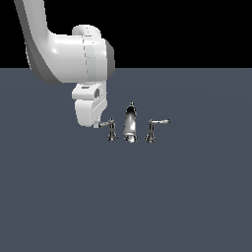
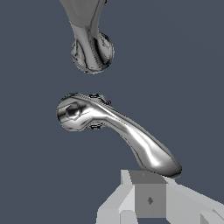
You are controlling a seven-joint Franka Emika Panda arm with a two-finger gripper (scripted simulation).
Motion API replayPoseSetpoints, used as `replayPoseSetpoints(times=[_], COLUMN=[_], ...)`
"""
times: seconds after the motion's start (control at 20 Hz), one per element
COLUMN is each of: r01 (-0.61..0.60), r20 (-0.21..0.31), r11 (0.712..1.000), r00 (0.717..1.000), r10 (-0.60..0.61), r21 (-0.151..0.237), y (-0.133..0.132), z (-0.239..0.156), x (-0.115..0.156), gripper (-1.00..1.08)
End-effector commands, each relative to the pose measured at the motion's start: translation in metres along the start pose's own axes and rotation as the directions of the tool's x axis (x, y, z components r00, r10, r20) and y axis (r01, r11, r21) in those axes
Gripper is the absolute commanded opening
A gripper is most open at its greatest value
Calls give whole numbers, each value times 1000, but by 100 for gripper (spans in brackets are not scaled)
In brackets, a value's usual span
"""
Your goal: Turn on the faucet by rotating a designated handle.
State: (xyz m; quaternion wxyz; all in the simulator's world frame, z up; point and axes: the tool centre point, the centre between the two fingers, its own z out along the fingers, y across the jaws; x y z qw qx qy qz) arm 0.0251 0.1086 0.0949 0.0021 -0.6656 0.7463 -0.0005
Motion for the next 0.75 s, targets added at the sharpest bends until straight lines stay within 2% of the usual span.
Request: replayPoseSetpoints(times=[0.0, 0.7], r01=[0, -2], r20=[0, -2], r11=[1000, 1000], r00=[1000, 1000], r10=[0, 2], r21=[-1, -3], y=[0, 23], z=[0, 0], x=[0, 50], gripper=[-100, -100])
